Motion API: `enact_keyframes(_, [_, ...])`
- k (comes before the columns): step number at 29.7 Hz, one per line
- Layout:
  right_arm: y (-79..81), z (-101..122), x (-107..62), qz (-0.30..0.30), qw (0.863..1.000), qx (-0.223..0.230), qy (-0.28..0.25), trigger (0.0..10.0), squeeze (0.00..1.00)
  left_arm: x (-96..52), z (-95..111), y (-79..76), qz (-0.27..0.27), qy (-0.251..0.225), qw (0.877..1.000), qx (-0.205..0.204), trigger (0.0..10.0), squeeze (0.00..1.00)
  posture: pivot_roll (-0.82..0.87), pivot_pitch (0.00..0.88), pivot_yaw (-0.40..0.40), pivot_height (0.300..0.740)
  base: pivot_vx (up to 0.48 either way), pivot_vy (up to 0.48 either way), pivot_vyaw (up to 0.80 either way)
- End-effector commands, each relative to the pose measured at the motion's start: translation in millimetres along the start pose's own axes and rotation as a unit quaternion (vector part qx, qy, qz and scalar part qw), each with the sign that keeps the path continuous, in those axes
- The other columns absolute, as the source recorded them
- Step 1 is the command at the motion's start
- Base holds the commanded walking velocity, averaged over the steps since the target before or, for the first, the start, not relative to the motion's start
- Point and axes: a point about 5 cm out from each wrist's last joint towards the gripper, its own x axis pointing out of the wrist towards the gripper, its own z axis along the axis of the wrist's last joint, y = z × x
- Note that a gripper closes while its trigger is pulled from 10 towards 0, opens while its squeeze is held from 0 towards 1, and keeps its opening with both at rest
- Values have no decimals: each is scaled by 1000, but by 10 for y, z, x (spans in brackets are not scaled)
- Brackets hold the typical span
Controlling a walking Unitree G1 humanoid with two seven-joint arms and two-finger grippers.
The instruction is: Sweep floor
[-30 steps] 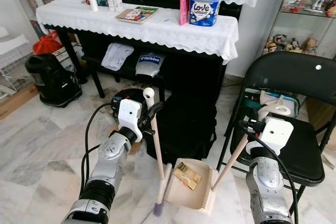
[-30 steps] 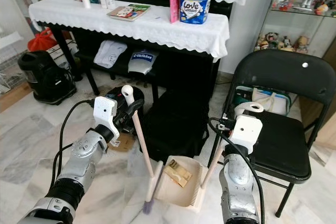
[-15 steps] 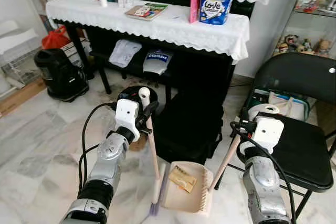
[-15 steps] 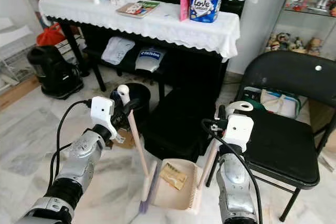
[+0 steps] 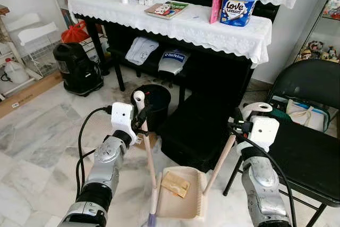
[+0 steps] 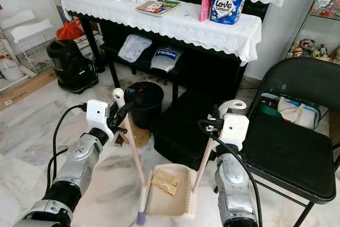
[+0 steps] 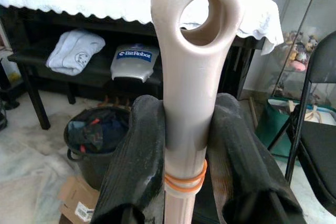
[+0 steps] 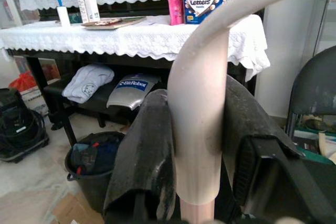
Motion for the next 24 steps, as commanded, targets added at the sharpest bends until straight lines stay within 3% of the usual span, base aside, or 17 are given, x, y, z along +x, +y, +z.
enact_keyframes(1, [62, 119, 66, 18, 999, 1, -26, 10000, 0, 63, 143, 50, 23, -31, 999, 10, 10000, 0, -89, 0, 17, 740, 0, 0, 0])
enact_keyframes(8, [76, 138, 75, 20, 999, -1, -34, 10000, 0, -6, 143, 112, 67, -43, 995, 60, 10000, 0, -93, 0, 21, 740, 0, 0, 721])
enact_keyframes(24, [102, 96, 75, 22, 999, 4, -35, 10000, 0, 5, 145, 42, 85, -48, 991, 87, 10000, 0, -97, 0, 57, 740, 0, 0, 800])
